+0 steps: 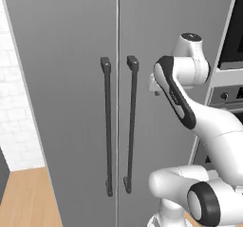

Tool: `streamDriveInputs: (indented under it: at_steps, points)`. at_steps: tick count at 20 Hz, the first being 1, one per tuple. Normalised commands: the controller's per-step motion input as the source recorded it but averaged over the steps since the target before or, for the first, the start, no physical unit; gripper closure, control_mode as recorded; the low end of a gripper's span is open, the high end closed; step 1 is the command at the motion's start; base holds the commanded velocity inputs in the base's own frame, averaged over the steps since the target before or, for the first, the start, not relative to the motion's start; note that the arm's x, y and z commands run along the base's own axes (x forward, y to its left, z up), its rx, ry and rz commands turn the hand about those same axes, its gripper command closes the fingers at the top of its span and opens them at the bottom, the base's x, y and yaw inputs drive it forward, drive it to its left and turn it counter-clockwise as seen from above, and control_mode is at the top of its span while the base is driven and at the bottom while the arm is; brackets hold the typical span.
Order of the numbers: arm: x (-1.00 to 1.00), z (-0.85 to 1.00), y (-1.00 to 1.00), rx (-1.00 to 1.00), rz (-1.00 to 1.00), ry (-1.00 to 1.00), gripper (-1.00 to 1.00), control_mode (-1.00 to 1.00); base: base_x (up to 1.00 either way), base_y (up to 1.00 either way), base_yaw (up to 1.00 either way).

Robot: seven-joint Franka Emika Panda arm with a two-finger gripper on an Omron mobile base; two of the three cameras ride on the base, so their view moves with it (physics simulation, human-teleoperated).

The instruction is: Take the strawberry from the fridge and place it on top of the pancake, located on the dining counter.

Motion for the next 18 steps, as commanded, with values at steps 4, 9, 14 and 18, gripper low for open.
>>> streamDriveInputs:
  at_steps: [4,9,14,18]
  points:
    - [0.00,0.00,0.00,0.00,0.00,0.00,-1.00,1.00,-0.53,0.00,0.00]
    - [0.00,0.00,0.00,0.00,0.00,0.00,-1.00,1.00,-0.54,0.20,0.00]
    - [0.00,0.00,0.00,0.00,0.00,0.00,-1.00,1.00,-0.54,0.47,0.00]
    - [0.00,0.00,0.00,0.00,0.00,0.00,-1.00,1.00,-0.11,0.51,0.00]
